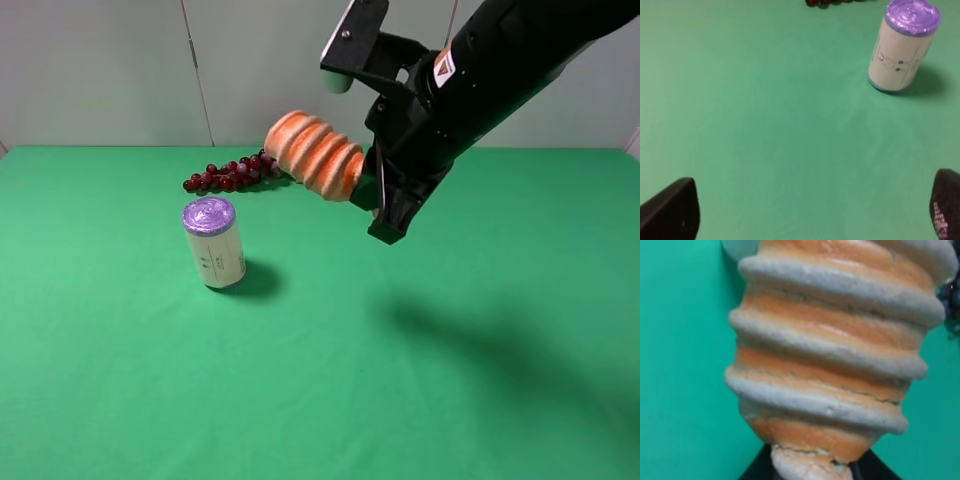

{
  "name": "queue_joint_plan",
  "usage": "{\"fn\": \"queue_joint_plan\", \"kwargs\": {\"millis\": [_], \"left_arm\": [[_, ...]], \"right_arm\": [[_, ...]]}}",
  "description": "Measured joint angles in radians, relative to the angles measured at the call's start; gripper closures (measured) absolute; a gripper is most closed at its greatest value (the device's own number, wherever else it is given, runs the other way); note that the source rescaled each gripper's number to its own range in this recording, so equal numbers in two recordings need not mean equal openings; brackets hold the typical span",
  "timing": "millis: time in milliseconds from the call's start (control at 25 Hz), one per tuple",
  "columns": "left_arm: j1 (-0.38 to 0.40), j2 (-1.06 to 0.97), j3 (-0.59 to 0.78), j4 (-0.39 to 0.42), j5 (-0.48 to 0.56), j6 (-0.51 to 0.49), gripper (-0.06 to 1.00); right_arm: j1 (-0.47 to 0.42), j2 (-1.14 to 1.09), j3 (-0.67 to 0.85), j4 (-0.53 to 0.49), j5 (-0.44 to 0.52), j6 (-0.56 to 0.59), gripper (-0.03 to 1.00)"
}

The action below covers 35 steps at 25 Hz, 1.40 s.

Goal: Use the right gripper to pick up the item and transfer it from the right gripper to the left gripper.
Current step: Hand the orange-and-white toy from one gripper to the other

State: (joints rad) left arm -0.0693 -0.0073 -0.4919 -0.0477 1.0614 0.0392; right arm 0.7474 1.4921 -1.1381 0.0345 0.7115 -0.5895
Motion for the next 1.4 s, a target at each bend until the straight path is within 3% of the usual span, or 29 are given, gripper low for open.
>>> {"fn": "queue_joint_plan", "kwargs": {"millis": [440, 1200, 1400], "left_arm": [[0.000, 0.000, 0.000, 0.000, 0.000, 0.000, 0.04], [0.000, 0.000, 0.000, -0.001, 0.000, 0.001, 0.04], [0.000, 0.095, -0.015, -0.077, -0.014, 0.128, 0.04]], "right_arm": [[0.000, 0.000, 0.000, 0.070, 0.033, 0.004, 0.95], [0.000, 0.000, 0.000, 0.073, 0.028, 0.004, 0.95], [0.000, 0.000, 0.000, 0.070, 0.028, -0.020, 0.95]]}}
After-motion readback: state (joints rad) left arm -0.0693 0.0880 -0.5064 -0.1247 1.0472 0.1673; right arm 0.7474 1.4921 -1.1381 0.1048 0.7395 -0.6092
